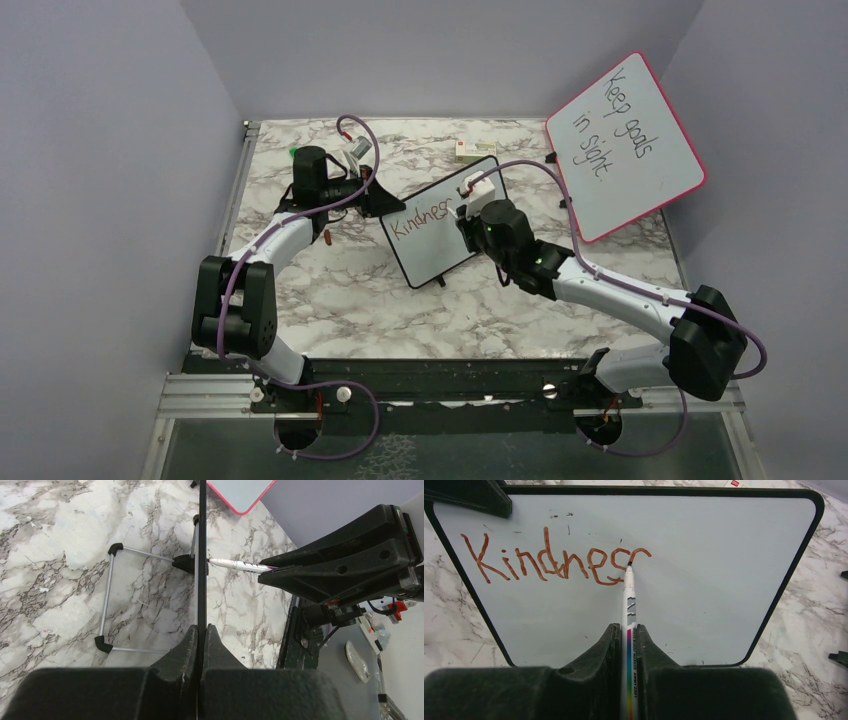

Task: Write a sentence on the whiteboard

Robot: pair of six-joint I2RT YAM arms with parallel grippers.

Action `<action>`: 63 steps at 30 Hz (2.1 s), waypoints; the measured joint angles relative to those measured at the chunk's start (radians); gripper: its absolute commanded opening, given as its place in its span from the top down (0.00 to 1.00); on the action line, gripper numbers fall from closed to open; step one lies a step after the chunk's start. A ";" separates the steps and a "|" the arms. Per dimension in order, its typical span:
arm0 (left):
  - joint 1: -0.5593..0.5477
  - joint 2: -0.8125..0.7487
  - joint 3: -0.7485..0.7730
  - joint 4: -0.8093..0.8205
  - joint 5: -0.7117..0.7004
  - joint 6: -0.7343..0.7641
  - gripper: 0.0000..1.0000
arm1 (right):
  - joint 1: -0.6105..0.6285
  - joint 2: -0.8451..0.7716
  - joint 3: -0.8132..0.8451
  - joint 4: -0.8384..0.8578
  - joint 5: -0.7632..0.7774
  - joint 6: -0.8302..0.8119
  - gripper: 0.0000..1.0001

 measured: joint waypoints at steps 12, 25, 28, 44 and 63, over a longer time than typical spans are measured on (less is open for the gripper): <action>0.000 0.000 0.000 0.000 -0.002 0.000 1.00 | 0.000 0.000 -0.001 -0.014 0.072 0.001 0.99; 0.000 0.000 0.000 0.000 -0.002 0.000 1.00 | 0.000 0.000 -0.001 -0.054 0.077 0.002 0.99; 0.000 0.000 0.000 0.000 -0.002 0.000 1.00 | -0.001 -0.001 -0.001 -0.072 0.074 0.004 0.99; 0.000 0.000 0.000 -0.001 -0.002 0.000 1.00 | -0.012 -0.006 -0.001 -0.072 -0.005 0.010 0.99; 0.000 0.000 0.004 -0.013 -0.002 0.003 1.00 | -0.012 -0.087 -0.012 -0.064 -0.005 0.027 0.99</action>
